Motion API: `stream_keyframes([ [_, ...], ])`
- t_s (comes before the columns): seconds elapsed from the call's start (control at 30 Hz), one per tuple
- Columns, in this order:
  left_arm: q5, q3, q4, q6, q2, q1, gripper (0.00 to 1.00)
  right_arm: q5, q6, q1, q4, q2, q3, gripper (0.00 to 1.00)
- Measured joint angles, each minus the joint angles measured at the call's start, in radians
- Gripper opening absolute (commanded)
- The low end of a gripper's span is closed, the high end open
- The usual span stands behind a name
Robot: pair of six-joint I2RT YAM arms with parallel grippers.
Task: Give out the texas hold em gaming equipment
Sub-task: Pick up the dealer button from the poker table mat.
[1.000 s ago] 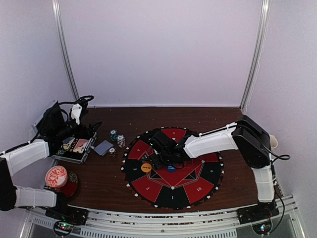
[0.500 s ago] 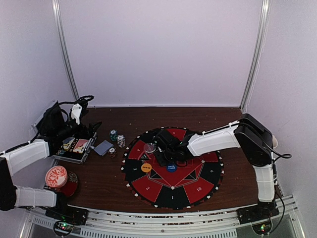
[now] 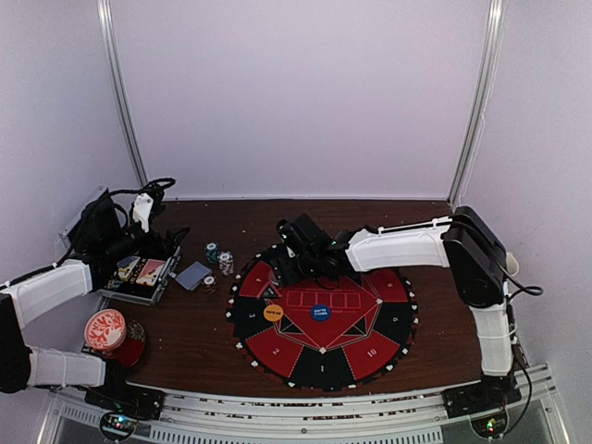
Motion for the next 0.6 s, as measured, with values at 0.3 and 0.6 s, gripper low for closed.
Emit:
stream_keyframes([
  [0.3,0.000,0.000,0.000,0.000,0.000,0.000,0.98,-0.036,0.017,0.001,-0.076,0.201,0.229,0.91],
  [0.6,0.000,0.000,0.000,0.000,0.000,0.000,0.98,-0.045,0.033,0.002,-0.134,0.250,0.290,0.79],
])
